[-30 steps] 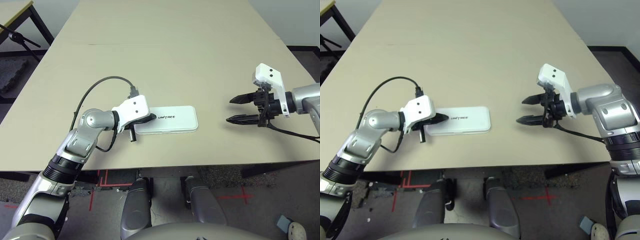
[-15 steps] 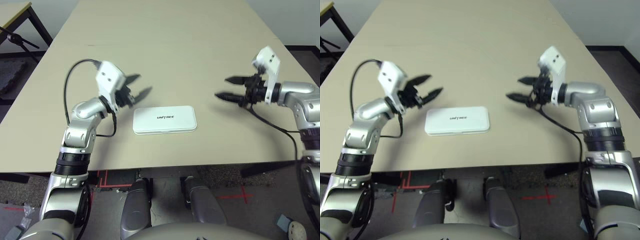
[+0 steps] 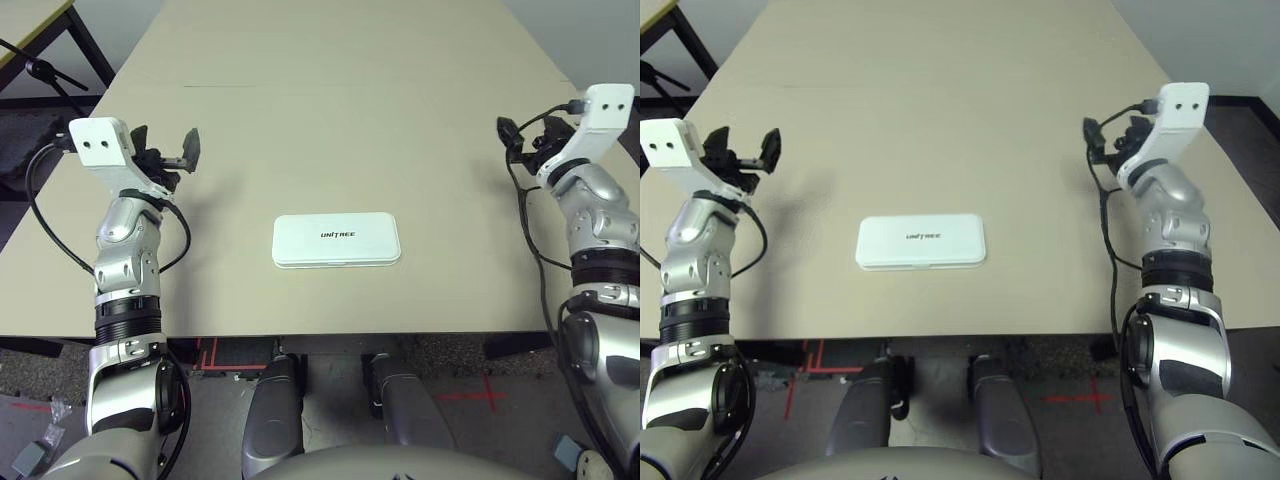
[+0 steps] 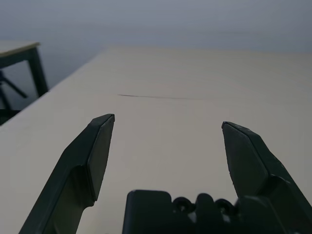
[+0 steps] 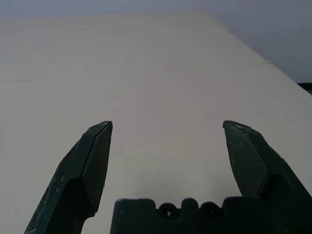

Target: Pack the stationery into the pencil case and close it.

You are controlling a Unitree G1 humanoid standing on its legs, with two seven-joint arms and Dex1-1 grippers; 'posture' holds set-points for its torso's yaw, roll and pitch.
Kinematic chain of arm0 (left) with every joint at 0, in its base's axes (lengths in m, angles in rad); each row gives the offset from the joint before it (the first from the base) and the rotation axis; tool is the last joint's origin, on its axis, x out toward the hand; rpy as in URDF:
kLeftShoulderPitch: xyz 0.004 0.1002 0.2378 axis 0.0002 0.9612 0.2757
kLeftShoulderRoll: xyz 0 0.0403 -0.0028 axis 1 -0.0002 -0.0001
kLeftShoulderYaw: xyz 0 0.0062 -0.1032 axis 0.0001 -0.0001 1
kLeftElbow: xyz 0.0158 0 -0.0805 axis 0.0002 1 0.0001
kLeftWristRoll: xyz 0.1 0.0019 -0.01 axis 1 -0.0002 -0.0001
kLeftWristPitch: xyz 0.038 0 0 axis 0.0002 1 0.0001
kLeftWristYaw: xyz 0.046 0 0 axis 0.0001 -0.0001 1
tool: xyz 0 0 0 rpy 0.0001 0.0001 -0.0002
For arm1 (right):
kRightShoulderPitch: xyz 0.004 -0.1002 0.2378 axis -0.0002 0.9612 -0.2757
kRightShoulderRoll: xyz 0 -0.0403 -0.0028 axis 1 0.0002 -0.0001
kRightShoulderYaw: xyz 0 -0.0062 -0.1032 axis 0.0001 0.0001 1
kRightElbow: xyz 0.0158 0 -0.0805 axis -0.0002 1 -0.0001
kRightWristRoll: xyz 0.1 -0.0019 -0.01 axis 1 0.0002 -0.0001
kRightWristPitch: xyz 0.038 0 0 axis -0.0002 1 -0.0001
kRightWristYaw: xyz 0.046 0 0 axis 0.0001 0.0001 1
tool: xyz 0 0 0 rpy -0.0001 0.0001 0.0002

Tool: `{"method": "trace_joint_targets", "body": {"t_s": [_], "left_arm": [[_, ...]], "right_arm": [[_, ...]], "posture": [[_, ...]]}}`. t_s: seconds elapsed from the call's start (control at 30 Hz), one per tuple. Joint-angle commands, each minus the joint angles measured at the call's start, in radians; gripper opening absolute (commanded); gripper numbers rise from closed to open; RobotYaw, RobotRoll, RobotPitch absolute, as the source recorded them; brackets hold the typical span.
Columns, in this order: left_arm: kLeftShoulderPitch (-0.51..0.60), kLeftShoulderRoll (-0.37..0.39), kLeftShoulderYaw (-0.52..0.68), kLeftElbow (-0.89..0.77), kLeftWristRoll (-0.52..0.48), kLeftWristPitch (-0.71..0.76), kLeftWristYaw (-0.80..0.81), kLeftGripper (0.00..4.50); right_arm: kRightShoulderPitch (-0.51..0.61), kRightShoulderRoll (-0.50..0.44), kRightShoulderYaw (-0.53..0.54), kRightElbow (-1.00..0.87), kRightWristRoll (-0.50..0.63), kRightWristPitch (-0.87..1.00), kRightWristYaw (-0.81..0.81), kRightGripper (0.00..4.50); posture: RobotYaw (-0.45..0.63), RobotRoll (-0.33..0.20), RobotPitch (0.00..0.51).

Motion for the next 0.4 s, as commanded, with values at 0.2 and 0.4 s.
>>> {"method": "trace_joint_targets", "body": {"t_s": [0.2, 0.4], "left_arm": [[0.017, 0.009, 0.006, 0.084, 0.019, -0.078, 0.05, 4.46], [0.019, 0.005, -0.009, 0.086, 0.025, -0.09, 0.052, 4.46]], "right_arm": [[0.006, 0.021, -0.009, 0.031, 0.001, -0.079, -0.027, 4.5], [0.011, 0.033, -0.003, 0.022, 0.001, -0.095, -0.026, 4.5]], "posture": [[-0.04, 0.0, 0.193], [-0.04, 0.0, 0.192]]}}
